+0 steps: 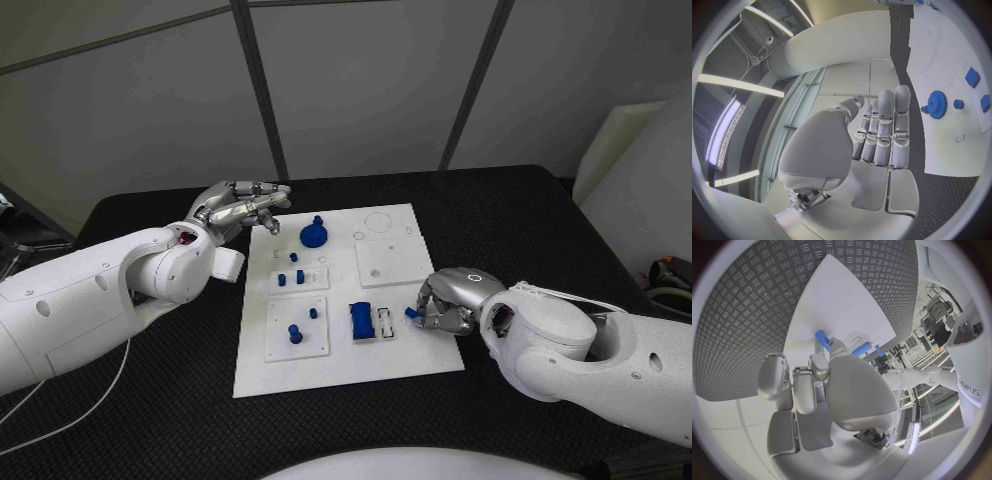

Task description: Assemble the parts on the task board

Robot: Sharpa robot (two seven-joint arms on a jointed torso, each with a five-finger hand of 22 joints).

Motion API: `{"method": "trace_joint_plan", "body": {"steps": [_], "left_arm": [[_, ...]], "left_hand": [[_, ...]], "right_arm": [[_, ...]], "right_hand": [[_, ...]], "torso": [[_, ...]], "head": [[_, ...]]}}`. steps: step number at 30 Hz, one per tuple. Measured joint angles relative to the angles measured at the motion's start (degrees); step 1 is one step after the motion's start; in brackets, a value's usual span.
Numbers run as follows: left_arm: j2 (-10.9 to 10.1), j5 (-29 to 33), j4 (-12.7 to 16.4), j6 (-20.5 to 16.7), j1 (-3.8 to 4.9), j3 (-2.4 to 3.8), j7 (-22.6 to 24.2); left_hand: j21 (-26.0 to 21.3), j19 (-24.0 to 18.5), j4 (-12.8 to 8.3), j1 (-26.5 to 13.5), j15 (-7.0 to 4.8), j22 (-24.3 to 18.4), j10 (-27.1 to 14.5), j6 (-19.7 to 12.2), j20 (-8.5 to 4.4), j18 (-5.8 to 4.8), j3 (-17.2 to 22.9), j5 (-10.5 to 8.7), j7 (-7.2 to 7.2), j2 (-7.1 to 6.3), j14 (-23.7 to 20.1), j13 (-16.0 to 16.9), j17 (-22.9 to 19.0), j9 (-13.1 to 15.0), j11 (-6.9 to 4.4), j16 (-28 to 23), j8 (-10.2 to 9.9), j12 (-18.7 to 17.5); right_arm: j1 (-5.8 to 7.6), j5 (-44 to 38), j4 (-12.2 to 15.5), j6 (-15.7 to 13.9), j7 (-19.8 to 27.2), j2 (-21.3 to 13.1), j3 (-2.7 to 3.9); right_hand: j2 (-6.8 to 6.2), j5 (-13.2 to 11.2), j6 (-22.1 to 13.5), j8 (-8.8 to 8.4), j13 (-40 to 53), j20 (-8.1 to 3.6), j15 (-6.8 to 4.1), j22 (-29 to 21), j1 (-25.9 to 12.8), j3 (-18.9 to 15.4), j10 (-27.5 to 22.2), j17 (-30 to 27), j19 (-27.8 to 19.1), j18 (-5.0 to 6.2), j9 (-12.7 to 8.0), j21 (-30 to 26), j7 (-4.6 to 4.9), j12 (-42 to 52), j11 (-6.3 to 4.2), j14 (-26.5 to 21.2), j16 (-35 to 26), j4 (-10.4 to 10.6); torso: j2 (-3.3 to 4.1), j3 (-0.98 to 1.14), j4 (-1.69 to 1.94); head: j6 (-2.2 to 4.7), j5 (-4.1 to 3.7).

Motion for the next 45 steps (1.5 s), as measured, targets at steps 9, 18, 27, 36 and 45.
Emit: {"method": "trace_joint_plan", "body": {"steps": [9,18,27,36,45], "left_arm": [[0.0,0.0,0.1,0.0,-0.02,-0.01,-0.1],[-0.2,0.0,0.2,0.1,-0.02,-0.01,-0.2],[-0.2,0.0,0.4,0.1,-0.02,-0.01,-0.2],[-0.3,0.0,0.5,0.1,-0.02,-0.01,-0.3],[-0.3,0.0,0.6,0.2,-0.02,-0.01,-0.3]], "left_hand": [[0.0,0.0,0.0,0.0,0.0,-0.1,-0.2,0.0,0.0,0.0,0.0,0.0,0.0,0.0,0.0,0.0,-0.1,0.0,-0.22,0.0,0.0,0.2],[0.0,0.0,0.0,0.0,0.0,-0.1,-0.2,0.0,0.0,0.0,0.0,0.0,0.0,0.0,0.0,0.0,-0.1,0.0,-0.22,0.0,0.0,0.2],[-0.2,0.0,0.0,0.0,0.0,0.0,-0.4,0.0,0.0,0.0,0.0,0.0,0.0,0.0,0.0,0.0,-0.1,0.0,-0.01,0.0,0.0,0.2],[-0.2,0.0,0.0,0.0,0.0,0.0,-0.4,0.0,0.0,0.0,0.0,0.0,-0.01,0.0,0.0,0.0,-0.1,0.0,-0.01,0.0,0.0,0.2],[-0.2,0.0,0.0,0.0,0.0,0.0,-0.4,0.0,0.0,0.0,0.0,0.0,-0.01,0.0,0.0,0.0,-0.1,0.0,-0.01,0.0,0.0,0.2]], "right_arm": [[-0.25,5.8,0.3,-3.6,-0.9,-0.7,-0.24],[-0.66,9.8,1.6,-6.6,-1.5,-0.1,-0.5],[-0.66,12.9,1.2,-8.2,-1.6,1.9,-0.47],[-0.66,14.5,0.8,-9.4,-1.6,2.6,-0.46],[-0.66,15.2,0.7,-10.1,-1.7,3.1,-0.46]], "right_hand": [[-3.56,1.0,0.8,0.06,1.0,0.0,-0.32,0.3,-5.1,-0.4,1.0,0.0,0.0,0.0,0.5,0.3,-0.22,1.1,-0.39,0.0,0.2,2.5],[-3.6,1.0,0.8,0.05,1.2,0.0,-0.32,0.6,-5.7,-0.4,1.2,0.0,0.4,0.0,0.4,0.4,-0.21,1.0,-0.19,0.0,0.4,2.5],[-3.77,1.0,0.8,0.05,1.2,0.0,-0.33,0.6,-5.9,-0.4,1.2,0.0,0.4,0.0,0.5,0.4,-0.22,1.0,-0.18,0.0,0.4,2.5],[-3.53,1.8,1.1,0.05,1.5,0.0,-0.33,0.8,-6.9,-0.4,1.2,0.0,0.4,0.0,0.7,0.7,-0.12,1.3,-0.18,0.0,0.4,2.5],[-3.24,2.7,1.4,0.06,1.5,-0.2,-0.33,0.9,-9.2,-0.4,1.2,0.0,0.6,0.0,1.0,0.7,-0.47,1.7,-0.18,0.0,0.7,2.5]], "torso": [[0.0,-0.1,0.06],[0.03,-0.09,0.13],[0.04,-0.07,0.14],[0.04,-0.05,0.14],[0.03,-0.04,0.09]], "head": [[-0.17,-0.16],[-0.28,-0.09],[-0.37,-0.09],[-0.51,0.09],[-0.56,0.13]]}}
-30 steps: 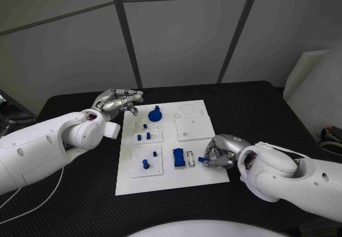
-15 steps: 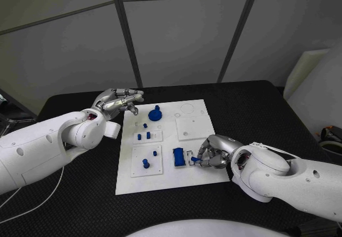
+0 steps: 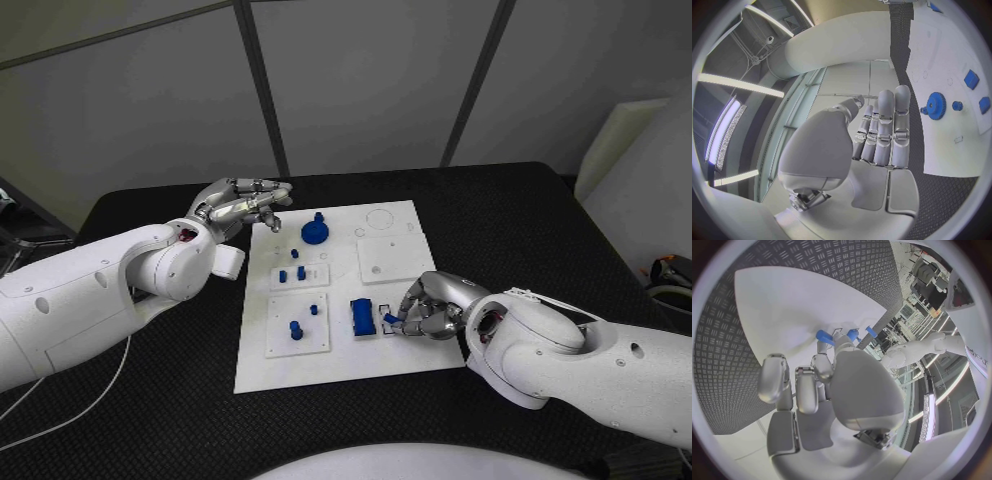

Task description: Assemble the parts on the task board

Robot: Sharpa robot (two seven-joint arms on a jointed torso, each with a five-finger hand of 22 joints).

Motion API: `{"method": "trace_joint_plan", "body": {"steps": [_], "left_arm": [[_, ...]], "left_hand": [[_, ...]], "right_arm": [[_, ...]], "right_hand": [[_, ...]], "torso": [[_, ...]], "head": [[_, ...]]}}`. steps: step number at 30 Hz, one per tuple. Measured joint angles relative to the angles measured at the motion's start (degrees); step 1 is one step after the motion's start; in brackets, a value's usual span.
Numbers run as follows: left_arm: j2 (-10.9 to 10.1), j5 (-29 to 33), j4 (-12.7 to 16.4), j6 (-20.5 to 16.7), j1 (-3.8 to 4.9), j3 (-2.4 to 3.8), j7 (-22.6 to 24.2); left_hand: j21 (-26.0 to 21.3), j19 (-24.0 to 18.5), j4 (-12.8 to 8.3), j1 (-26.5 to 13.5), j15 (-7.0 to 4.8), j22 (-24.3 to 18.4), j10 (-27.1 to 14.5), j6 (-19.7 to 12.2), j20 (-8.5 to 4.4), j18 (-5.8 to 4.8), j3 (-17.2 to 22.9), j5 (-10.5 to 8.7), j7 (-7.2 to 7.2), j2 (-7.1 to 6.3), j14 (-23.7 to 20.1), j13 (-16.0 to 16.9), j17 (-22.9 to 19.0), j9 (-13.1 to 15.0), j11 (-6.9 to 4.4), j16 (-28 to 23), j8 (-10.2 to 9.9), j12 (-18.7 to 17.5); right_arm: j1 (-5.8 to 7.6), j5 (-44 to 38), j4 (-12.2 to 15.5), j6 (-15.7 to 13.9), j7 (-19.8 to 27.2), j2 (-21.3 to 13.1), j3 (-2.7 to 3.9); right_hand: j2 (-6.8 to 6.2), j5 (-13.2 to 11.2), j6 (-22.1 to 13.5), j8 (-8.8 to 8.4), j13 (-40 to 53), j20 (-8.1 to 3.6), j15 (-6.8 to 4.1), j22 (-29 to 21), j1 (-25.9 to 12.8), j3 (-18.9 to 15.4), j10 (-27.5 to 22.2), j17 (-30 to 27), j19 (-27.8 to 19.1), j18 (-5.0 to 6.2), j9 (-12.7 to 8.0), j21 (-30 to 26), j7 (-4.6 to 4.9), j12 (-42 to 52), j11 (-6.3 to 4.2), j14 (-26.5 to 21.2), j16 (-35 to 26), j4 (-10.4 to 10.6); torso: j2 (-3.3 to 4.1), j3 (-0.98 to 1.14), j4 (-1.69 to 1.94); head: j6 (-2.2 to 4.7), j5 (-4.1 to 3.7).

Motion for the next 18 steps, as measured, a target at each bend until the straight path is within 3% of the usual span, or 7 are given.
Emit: {"method": "trace_joint_plan", "body": {"steps": [2,5,7,18], "left_arm": [[0.0,0.0,0.0,0.0,0.0,0.0,0.0],[0.0,0.0,0.0,0.0,0.0,0.0,0.0],[0.0,0.0,0.0,0.0,0.0,0.0,0.0],[0.0,0.0,0.2,0.1,0.01,0.0,-0.2]], "left_hand": [[0.0,0.0,0.0,0.0,0.0,0.0,0.0,0.0,0.0,0.0,0.0,0.0,0.0,0.0,0.0,0.0,0.0,0.0,0.0,0.0,0.0,0.0],[0.0,0.0,0.0,0.0,0.0,0.0,0.0,0.0,0.0,0.0,0.0,0.0,0.0,0.0,0.0,0.0,0.0,0.0,0.0,0.0,0.0,0.0],[0.0,0.0,0.0,0.0,-0.12,0.0,0.0,-0.2,0.0,0.0,0.0,0.0,-0.04,0.0,-0.1,0.0,-0.1,0.0,0.0,0.0,0.0,0.0],[0.0,0.0,0.0,0.0,-0.2,-0.1,0.0,-0.4,0.0,0.01,0.0,0.0,0.01,0.0,-0.2,0.0,-0.1,0.0,0.0,0.0,0.0,0.0]], "right_arm": [[0.0,0.1,-0.1,-0.1,0.0,0.2,0.0],[0.0,0.3,-0.3,-0.3,0.0,0.4,0.0],[0.0,0.4,-0.5,-0.4,0.0,0.5,0.0],[0.02,1.1,-2.2,0.9,-0.1,1.9,0.06]], "right_hand": [[0.14,0.5,0.0,0.0,0.1,0.0,0.0,0.1,-1.5,0.0,0.2,0.0,0.0,0.0,0.1,0.0,-0.01,0.0,-0.21,0.0,0.0,0.0],[0.31,5.6,0.0,0.29,0.2,0.0,0.0,0.2,-4.7,-0.9,0.2,0.0,0.0,0.0,0.4,0.1,-0.01,0.1,-0.21,0.0,0.0,0.1],[0.4,7.2,0.2,0.29,0.2,0.0,0.0,0.3,-5.3,-1.2,0.2,0.0,0.0,0.0,0.5,0.3,-0.2,0.1,-0.22,0.0,0.0,0.2],[1.09,6.3,0.4,0.67,0.3,-0.2,0.0,0.4,-6.9,-2.2,0.4,0.0,0.2,0.0,1.1,0.3,-0.41,0.1,-0.42,0.0,0.2,0.3]], "torso": [[-0.01,0.0,-0.01],[-0.03,0.0,0.0],[-0.03,0.0,0.0],[-0.03,-0.03,0.04]], "head": [[0.02,-0.01],[0.03,-0.01],[0.0,-0.02],[-0.09,-0.07]]}}
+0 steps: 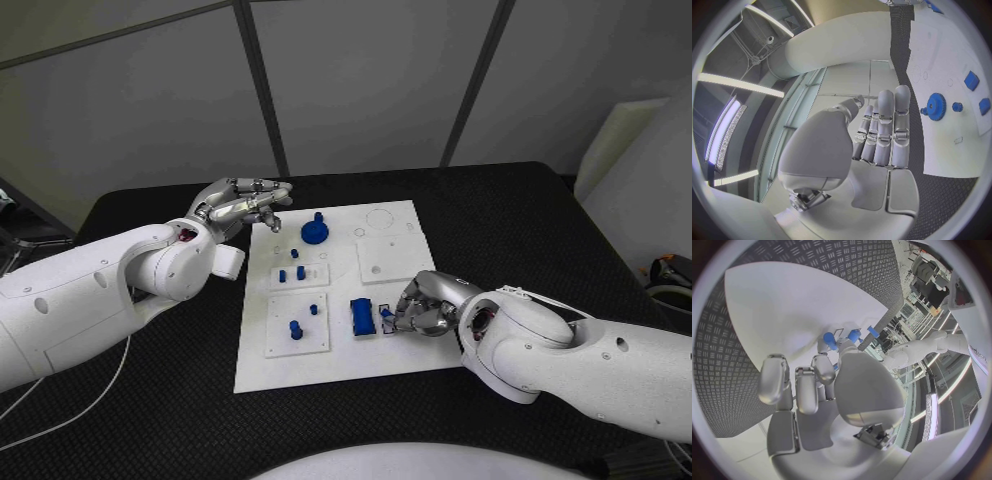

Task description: Assemble the parts on the task board

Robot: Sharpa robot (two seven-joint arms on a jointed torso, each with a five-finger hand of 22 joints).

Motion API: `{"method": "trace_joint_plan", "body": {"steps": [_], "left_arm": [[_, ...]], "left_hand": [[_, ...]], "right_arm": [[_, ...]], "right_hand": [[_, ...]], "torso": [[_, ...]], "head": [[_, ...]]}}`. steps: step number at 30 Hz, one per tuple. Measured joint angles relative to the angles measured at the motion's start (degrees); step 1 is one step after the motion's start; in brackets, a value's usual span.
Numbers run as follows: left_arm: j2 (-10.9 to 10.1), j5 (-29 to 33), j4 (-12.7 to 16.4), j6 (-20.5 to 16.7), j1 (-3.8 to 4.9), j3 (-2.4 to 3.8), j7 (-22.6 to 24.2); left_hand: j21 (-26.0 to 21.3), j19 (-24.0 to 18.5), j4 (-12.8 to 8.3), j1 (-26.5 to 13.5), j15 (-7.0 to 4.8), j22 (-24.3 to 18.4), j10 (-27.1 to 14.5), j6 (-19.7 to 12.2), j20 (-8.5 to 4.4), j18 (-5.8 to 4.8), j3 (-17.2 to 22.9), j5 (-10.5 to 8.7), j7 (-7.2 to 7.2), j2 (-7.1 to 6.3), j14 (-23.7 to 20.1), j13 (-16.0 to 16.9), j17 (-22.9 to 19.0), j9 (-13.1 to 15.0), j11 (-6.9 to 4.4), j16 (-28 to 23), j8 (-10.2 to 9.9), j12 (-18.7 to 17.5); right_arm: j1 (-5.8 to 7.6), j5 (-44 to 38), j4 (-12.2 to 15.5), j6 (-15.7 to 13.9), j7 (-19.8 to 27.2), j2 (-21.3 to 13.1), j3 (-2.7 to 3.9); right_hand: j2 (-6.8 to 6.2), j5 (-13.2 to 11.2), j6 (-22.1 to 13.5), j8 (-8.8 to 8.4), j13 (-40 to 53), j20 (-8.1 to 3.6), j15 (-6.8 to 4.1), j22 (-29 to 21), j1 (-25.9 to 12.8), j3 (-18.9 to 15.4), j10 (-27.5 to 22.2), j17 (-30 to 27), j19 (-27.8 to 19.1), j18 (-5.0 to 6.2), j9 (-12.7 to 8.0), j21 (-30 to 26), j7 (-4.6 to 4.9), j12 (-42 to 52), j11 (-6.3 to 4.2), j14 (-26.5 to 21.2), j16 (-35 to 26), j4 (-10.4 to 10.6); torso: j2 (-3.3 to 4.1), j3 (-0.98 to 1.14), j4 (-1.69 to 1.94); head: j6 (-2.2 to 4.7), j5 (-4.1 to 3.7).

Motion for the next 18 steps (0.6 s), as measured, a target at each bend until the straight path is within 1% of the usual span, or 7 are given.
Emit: {"method": "trace_joint_plan", "body": {"steps": [4,6,11,13,17,18], "left_arm": [[0.0,0.0,0.0,0.1,0.0,0.0,-0.1],[0.0,0.0,0.1,0.1,0.0,0.0,-0.2],[0.0,0.0,0.1,0.2,0.0,0.0,-0.3],[0.0,0.0,0.1,0.2,0.0,0.0,-0.3],[0.0,0.0,0.1,0.2,0.0,0.0,-0.3],[0.0,0.0,0.1,0.3,0.01,0.0,-0.4]], "left_hand": [[0.0,0.0,0.0,0.0,0.0,0.0,0.0,0.0,0.0,-0.01,0.0,0.0,0.0,0.0,0.0,0.0,0.0,0.0,0.0,0.0,0.0,0.0],[0.0,0.0,0.0,0.0,0.0,0.0,0.0,0.0,0.0,-0.01,0.0,0.0,0.0,0.0,0.0,0.0,0.0,0.0,0.0,0.0,0.0,0.0],[0.0,0.0,0.0,0.0,0.0,0.0,0.0,0.0,0.0,0.0,0.0,0.0,0.0,0.0,0.0,0.0,0.0,0.0,0.0,0.0,0.0,0.0],[0.0,0.0,0.0,0.0,0.0,0.0,0.0,0.0,0.0,-0.01,0.0,0.0,0.0,0.0,0.0,0.0,0.0,0.0,0.0,0.0,0.0,0.0],[0.0,0.0,0.0,0.0,0.0,0.0,0.0,0.0,0.0,-0.01,0.0,0.0,0.0,0.0,0.0,0.0,0.0,0.0,0.0,0.0,0.0,0.0],[0.0,0.0,0.0,0.0,0.0,0.0,0.0,0.0,0.0,-0.01,0.0,0.0,0.0,0.0,0.0,0.0,0.0,0.0,0.0,0.0,0.0,0.0]], "right_arm": [[0.05,0.2,-0.3,0.6,0.0,0.7,0.06],[0.06,0.3,-0.4,0.8,0.0,0.9,0.06],[0.15,0.3,-0.6,1.1,-0.2,1.2,0.14],[0.17,0.3,-0.6,1.2,-0.2,1.3,0.15],[0.17,0.4,-0.6,1.2,-0.4,1.3,0.15],[0.16,0.4,-0.6,1.2,-0.4,1.3,0.13]], "right_hand": [[-0.02,-0.2,0.2,0.08,0.0,0.0,0.0,0.0,0.0,-0.2,0.0,0.0,0.0,0.0,0.1,0.0,0.19,0.0,0.0,0.0,0.0,-0.2],[-0.02,-0.2,0.4,0.31,0.0,0.0,0.0,0.0,0.0,-0.2,0.0,0.0,0.0,0.0,0.2,0.0,-0.02,0.0,0.0,0.0,0.0,-0.2],[-0.02,-0.2,0.4,0.51,0.0,0.0,0.0,0.0,0.0,-0.2,0.0,0.0,0.0,0.0,0.3,0.0,-0.01,0.0,0.0,0.0,0.0,-0.2],[-0.02,-0.2,0.6,0.51,0.1,0.0,0.0,0.0,0.0,-0.2,0.0,0.0,0.0,0.0,0.5,0.0,-0.23,0.0,0.0,0.0,0.0,-0.2],[-0.02,-0.2,1.2,1.15,0.3,-0.01,-0.01,0.1,0.0,-0.5,0.2,0.0,0.0,0.0,0.7,0.0,-0.46,0.4,-0.21,0.0,0.0,-0.2],[-0.02,-0.2,1.5,1.43,0.3,-0.22,-0.13,0.2,0.0,-0.6,0.4,0.0,0.2,0.0,0.9,0.0,-0.62,0.5,-0.42,0.1,0.3,-0.1]], "torso": [[0.0,-0.01,0.03],[0.0,-0.01,0.03],[0.01,0.01,0.0],[0.01,0.01,-0.02],[0.01,0.04,-0.06],[0.01,0.04,-0.07]], "head": [[-0.02,0.08],[-0.02,0.13],[-0.02,0.22],[0.0,0.22],[0.01,0.2],[0.01,0.19]]}}
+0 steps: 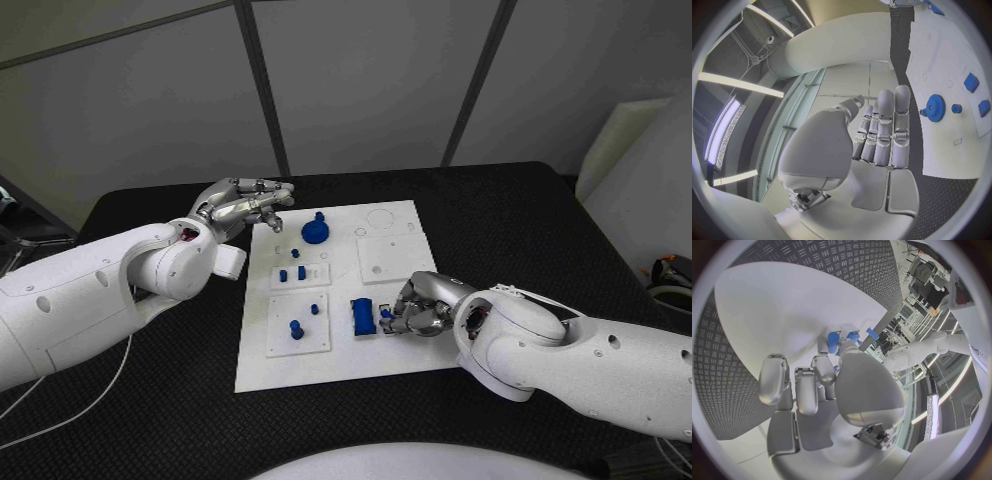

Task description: Assemble the parts on the task board

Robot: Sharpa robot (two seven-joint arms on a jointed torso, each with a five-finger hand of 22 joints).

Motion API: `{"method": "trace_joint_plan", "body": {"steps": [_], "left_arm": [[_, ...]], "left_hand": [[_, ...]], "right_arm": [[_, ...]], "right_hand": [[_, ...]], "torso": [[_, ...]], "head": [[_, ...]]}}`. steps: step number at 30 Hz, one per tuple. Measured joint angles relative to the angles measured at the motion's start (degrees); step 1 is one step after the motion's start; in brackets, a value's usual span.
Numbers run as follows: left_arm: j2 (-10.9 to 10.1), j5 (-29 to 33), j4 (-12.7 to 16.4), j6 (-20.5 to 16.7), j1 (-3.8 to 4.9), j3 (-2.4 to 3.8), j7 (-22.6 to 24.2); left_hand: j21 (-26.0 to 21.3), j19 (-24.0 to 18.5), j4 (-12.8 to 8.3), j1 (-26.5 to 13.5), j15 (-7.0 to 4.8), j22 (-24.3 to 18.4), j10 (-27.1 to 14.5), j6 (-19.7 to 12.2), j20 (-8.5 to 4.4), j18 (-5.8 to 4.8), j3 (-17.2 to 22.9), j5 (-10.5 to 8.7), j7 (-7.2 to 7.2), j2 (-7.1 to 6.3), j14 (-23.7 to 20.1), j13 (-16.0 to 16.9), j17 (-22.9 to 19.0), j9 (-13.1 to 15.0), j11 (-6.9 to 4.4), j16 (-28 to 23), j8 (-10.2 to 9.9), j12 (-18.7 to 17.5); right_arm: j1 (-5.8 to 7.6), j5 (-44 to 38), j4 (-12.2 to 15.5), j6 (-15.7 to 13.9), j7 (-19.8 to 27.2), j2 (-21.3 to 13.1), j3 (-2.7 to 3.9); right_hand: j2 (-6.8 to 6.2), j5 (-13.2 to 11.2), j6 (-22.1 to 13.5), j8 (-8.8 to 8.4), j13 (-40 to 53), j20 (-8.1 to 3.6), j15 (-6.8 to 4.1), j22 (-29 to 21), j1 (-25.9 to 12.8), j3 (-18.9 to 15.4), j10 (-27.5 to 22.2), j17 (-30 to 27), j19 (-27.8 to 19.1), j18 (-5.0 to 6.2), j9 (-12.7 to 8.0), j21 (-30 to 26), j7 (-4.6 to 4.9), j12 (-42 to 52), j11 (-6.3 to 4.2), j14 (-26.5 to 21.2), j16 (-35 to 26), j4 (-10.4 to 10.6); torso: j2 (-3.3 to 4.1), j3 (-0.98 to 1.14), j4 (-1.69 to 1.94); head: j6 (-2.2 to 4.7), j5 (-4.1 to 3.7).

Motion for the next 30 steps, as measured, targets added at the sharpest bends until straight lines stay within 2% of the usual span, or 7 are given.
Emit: {"method": "trace_joint_plan", "body": {"steps": [4,10,12,17,30], "left_arm": [[0.0,0.0,0.0,0.0,0.0,0.0,0.0],[0.0,0.0,0.0,0.1,0.0,0.0,-0.1],[0.0,0.0,0.0,0.1,0.0,0.0,-0.1],[0.0,0.0,0.0,0.1,0.0,0.0,-0.1],[0.0,0.0,0.0,0.1,0.0,0.0,-0.2]], "left_hand": [[0.0,0.0,0.0,0.0,0.0,0.0,0.0,0.0,0.0,0.0,0.0,0.0,0.0,0.0,0.0,0.0,0.0,0.0,0.0,0.0,0.0,0.0],[0.0,0.0,0.0,0.0,0.0,0.0,0.0,0.0,0.0,0.0,0.0,0.0,0.0,0.0,0.0,0.0,0.0,0.0,0.0,0.0,0.0,0.0],[0.0,0.0,0.0,0.0,0.0,0.0,0.0,0.0,0.0,0.0,0.0,0.0,0.0,0.0,0.0,0.0,0.0,0.0,0.0,0.0,0.0,0.0],[0.0,0.0,0.0,0.0,0.0,0.0,0.0,0.0,0.0,0.0,0.0,0.0,0.0,0.0,0.0,0.0,0.0,0.0,0.0,0.0,0.0,0.0],[0.0,0.0,0.0,0.0,0.21,-0.1,-0.4,0.0,0.0,0.0,0.0,0.0,0.0,0.0,-0.2,0.0,-0.1,0.0,0.01,0.0,0.0,0.2]], "right_arm": [[-0.07,0.0,0.1,0.0,-0.1,0.0,-0.05],[-0.12,-0.2,0.1,0.0,-0.2,-0.1,-0.1],[-0.12,-0.2,0.1,0.0,-0.2,-0.2,-0.1],[-0.12,-0.4,0.2,0.0,0.0,-0.2,-0.08],[-0.12,-0.7,-0.2,-0.8,-0.1,0.2,-0.11]], "right_hand": [[0.56,0.0,0.5,0.67,0.6,-0.13,-0.32,0.3,-0.5,-0.1,0.3,0.0,0.1,0.0,0.6,0.4,-0.4,0.9,-0.3,-0.1,0.2,-0.1],[3.07,0.7,1.0,1.35,1.6,-0.62,-0.84,0.3,0.5,0.4,1.0,0.0,0.6,0.01,1.6,1.0,-0.97,2.0,-1.02,-0.2,0.7,-0.7],[3.35,0.4,1.0,1.31,1.7,-0.81,-1.03,0.3,1.3,1.1,1.1,0.0,0.8,0.0,1.8,1.0,-0.97,2.2,-1.11,0.0,0.7,-1.2],[2.88,-1.1,0.7,1.72,1.8,-0.81,-1.02,0.3,3.4,2.8,1.1,0.0,0.8,0.01,2.2,1.0,-1.03,2.3,-1.11,0.0,0.7,-2.1],[2.88,-1.7,0.5,1.74,1.7,-1.01,-1.01,0.3,3.4,3.2,1.1,0.0,1.0,0.01,2.9,1.3,-0.83,2.3,-1.11,0.0,0.7,-1.8]], "torso": [[0.0,0.0,-0.01],[0.0,0.0,-0.01],[0.0,0.0,-0.01],[-0.01,0.0,0.0],[-0.01,0.0,0.06]], "head": [[0.02,-0.06],[0.05,-0.09],[0.05,-0.1],[0.06,-0.11],[0.15,-0.13]]}}
